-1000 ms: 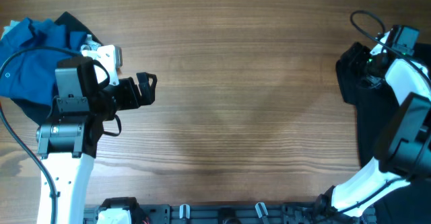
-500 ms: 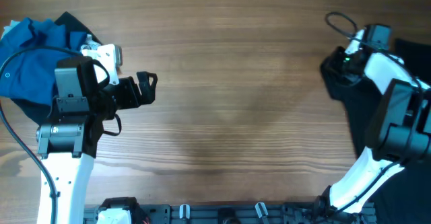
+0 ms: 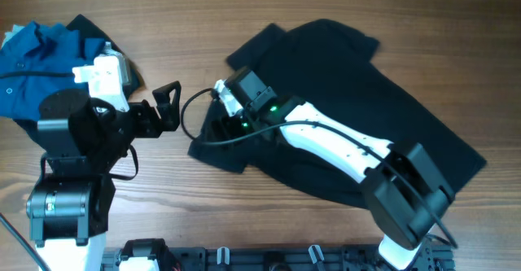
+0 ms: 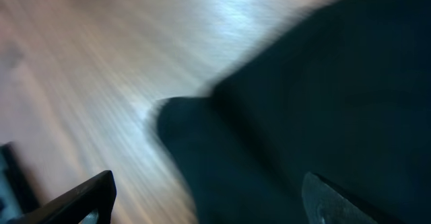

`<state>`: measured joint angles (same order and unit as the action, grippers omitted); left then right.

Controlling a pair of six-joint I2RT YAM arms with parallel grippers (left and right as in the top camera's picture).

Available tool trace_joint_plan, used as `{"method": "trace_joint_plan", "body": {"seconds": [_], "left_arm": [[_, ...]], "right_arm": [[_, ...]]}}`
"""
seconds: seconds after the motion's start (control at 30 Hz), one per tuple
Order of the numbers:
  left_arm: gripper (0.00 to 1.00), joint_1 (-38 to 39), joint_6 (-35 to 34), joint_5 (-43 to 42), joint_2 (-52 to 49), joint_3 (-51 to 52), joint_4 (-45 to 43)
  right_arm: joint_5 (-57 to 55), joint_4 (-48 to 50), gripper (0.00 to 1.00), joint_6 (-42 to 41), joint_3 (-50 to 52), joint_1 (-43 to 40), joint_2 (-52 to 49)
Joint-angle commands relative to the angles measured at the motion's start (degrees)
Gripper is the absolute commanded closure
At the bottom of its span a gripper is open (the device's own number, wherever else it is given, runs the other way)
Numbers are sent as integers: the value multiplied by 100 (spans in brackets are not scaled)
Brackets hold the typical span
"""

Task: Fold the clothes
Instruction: 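Grasp the black polo shirt at the right edge with the right gripper, then drag the black shirt leftward to the table center and spread it flat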

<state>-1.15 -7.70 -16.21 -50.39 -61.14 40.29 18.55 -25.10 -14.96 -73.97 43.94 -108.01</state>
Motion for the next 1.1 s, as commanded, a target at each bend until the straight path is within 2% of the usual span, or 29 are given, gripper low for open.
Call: {"method": "trace_joint_plan", "body": {"seconds": [0.0, 0.07, 0.17, 0.23, 0.37, 0.4, 0.43, 0.47, 0.5, 0.53, 0.57, 0.6, 0.63, 0.7, 0.73, 0.77, 0.8, 0.83, 0.87, 0.9, 0.97, 1.03, 1.07], "left_arm": [[0, -26, -28, 61, 28, -116, -4], [0, -20, -31, 55, -114, -116, -20], [0, 140, -28, -7, -542, -116, -28], [0, 431, -26, -4, -1027, -116, -46], [2, 1099, 146, 17, -2114, -116, -431], [5, 1281, 144, 13, -2487, -116, -625], [21, 1408, 142, 15, -2822, -116, -734], [19, 1462, 140, 15, -3005, -116, -774], [6, 1493, 140, 15, -3235, -116, -835], [0, 1493, 144, 28, -3460, -111, -938], [0, 1491, 138, 151, -3740, -111, -1082], [7, 1484, 122, 195, -4015, -111, -1246], [36, 1486, 116, 181, -4225, -111, -1397], [76, 1521, 59, 173, -4743, -111, -1777], [83, 1528, 59, 192, -4916, -111, -1912], [83, 1530, 59, 192, -5077, -111, -2057], [74, 1530, 61, 195, -5254, -111, -2238], [51, 1530, 63, 238, -5458, -111, -2487], [38, 1530, 87, 238, -5569, -111, -2662], [15, 1532, 103, 236, -5731, -111, -2918], [8, 1530, 105, 236, -5858, -111, -3174], [8, 1530, 114, 236, -5978, -111, -3412], [16, 1530, 127, 234, -6015, -111, -3458]], "right_arm": [[-697, -280, 11, -24, -195, -739, 841], [-695, -570, 11, -55, -195, -1335, 1325], [-691, -1093, 16, -380, -195, -2253, 1888], [-673, -1644, 19, -686, -195, -3147, 2203], [-42, -2411, 19, -385, -186, -4629, 2256], [177, -2573, 21, -144, -179, -4970, 2245], [258, -2712, 21, 4, -177, -5226, 2245], [247, -2804, 21, 33, -177, -5348, 2245], [254, -2883, 21, 149, -177, -5462, 2245], [249, -2949, 20, 254, -177, -5523, 2245], [249, -2986, 20, 302, -177, -5545, 2245], [249, -3001, 20, 299, -177, -5543, 2245], [251, -2997, 20, 297, -177, -5543, 2245], [251, -2951, 20, 282, -177, -5543, 2245], [251, -2949, 20, 282, -177, -5543, 2245], [251, -2953, 20, 284, -177, -5543, 2238], [251, -2964, 20, 286, -177, -5543, 2238], [251, -2979, 20, 295, -175, -5543, 2238], [251, -2983, 20, 297, -175, -5543, 2238], [251, -2986, 20, 297, -175, -5543, 2238], [251, -2986, 20, 297, -175, -5543, 2236], [251, -2986, 20, 297, -175, -5539, 2234], [251, -2986, 20, 299, -175, -5539, 2234]]}}
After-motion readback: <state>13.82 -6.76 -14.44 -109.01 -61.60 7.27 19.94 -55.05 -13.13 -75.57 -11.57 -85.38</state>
